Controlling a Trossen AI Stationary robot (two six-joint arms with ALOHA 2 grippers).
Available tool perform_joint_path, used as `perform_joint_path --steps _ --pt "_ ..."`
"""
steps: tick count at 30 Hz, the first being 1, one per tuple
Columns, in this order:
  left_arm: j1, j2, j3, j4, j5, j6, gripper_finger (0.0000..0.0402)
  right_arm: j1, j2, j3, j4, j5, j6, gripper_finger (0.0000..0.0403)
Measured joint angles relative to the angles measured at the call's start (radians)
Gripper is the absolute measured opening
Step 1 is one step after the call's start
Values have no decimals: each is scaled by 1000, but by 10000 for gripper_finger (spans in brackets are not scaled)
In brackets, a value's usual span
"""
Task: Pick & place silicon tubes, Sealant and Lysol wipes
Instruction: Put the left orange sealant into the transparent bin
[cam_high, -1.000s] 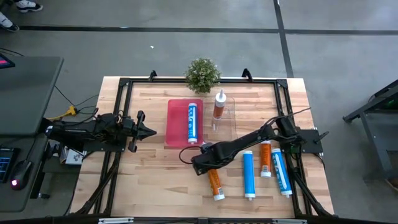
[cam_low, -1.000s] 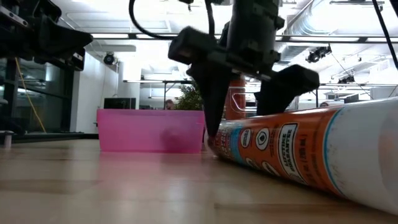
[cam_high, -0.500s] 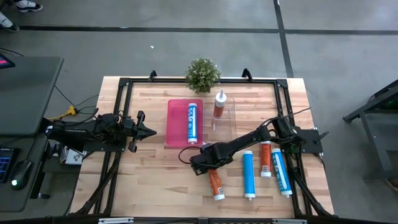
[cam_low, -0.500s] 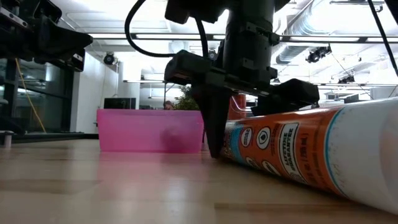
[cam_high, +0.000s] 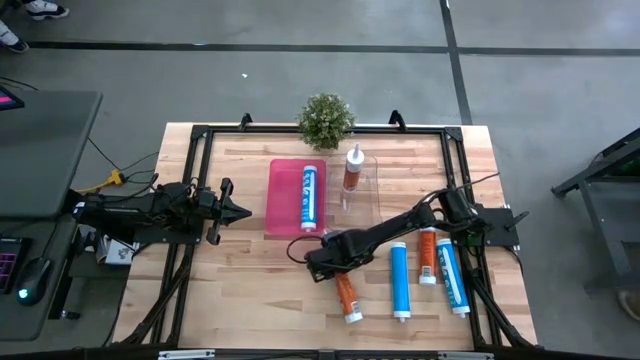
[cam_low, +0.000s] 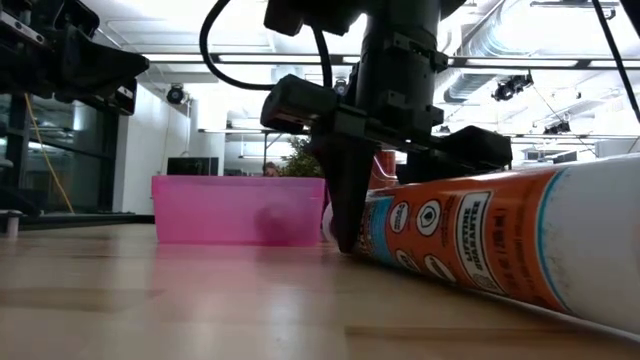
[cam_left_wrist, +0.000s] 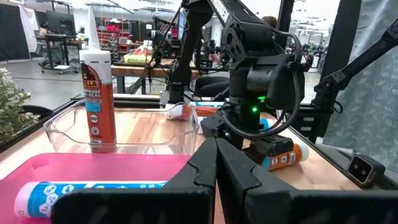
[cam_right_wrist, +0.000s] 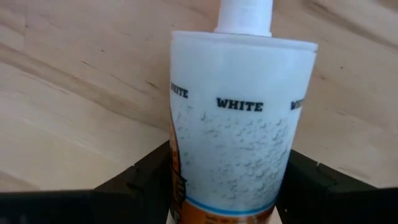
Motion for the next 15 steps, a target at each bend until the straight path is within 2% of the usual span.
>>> perform_joint_path --steps 3,8,15 --pt "0 0 0 0 0 0 0 19 -8 -1 -2 -8 34 210" --pt "0 0 0 0 0 0 0 51 -21 -5 -8 -78 92 207" --pt "0 0 0 0 0 0 0 92 -49 -6 32 -56 153 206"
